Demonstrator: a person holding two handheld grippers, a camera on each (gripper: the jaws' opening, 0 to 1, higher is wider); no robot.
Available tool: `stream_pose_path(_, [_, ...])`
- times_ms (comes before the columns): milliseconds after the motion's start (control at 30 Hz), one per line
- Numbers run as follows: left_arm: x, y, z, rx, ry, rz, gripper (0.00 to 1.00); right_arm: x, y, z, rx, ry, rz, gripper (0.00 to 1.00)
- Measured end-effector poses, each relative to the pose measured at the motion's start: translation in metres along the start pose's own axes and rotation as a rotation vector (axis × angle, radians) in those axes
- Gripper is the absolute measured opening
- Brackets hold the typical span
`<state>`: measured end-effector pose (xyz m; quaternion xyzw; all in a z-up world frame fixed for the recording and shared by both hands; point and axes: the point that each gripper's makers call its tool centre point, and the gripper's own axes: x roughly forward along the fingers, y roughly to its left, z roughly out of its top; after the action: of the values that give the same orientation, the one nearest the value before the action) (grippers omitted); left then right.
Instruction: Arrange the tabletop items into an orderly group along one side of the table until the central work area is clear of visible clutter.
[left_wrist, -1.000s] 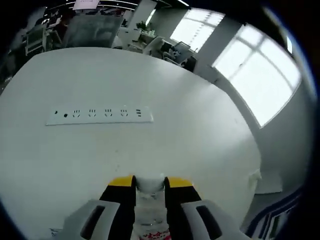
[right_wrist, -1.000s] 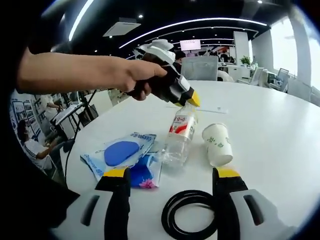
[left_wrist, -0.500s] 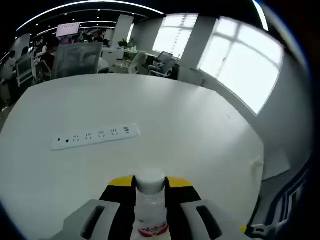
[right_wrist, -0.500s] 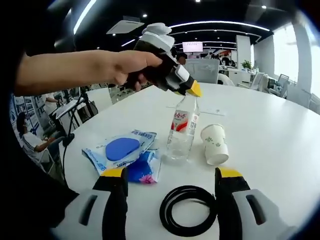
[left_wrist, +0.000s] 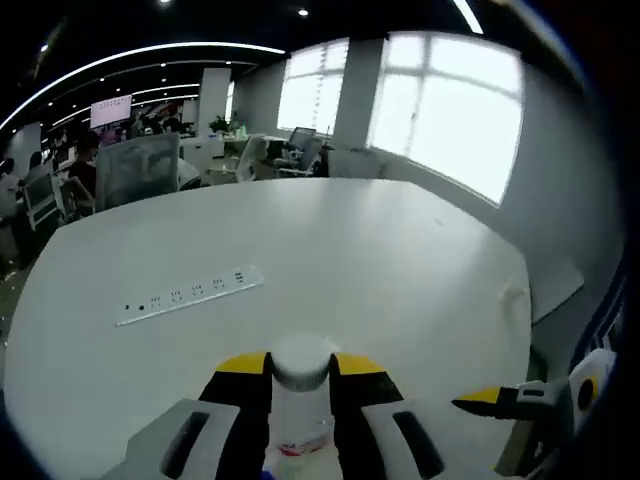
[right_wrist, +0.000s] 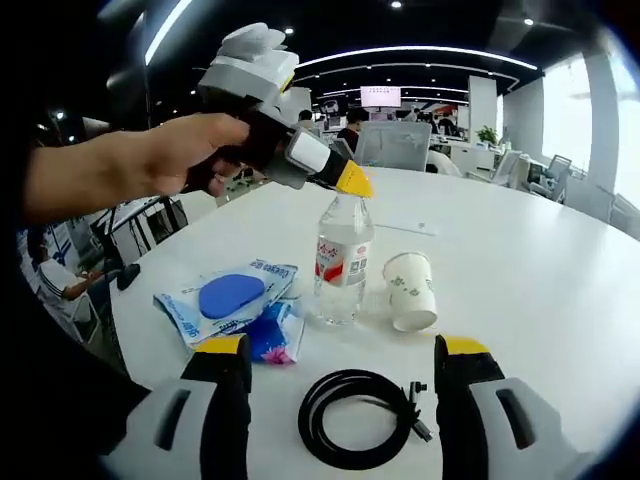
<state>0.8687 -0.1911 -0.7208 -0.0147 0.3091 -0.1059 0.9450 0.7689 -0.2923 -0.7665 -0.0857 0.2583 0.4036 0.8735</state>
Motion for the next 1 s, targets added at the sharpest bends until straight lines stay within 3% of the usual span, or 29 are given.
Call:
stream_pose_path(533, [-0.025,-0.014,-0.020,0.062,-0.013,-0.014,0.21,0.000,-0.004,-0.004,0.008,0.000,-0.008,0.72])
stream_pose_path(767, [-0.025,-0.012,-0.020,0.065,-0.028,-0.008,0.21,-0.002,-0.005,-0.005,0.027,-0.005,-0.015,0.72])
stream_pose_path(1000, [-0.024,-0.012,-0.018,0.084,-0.034,-0.070,0.22,-0.002,-0.006,-0.008,0.029,-0.003,-0.021,0.72])
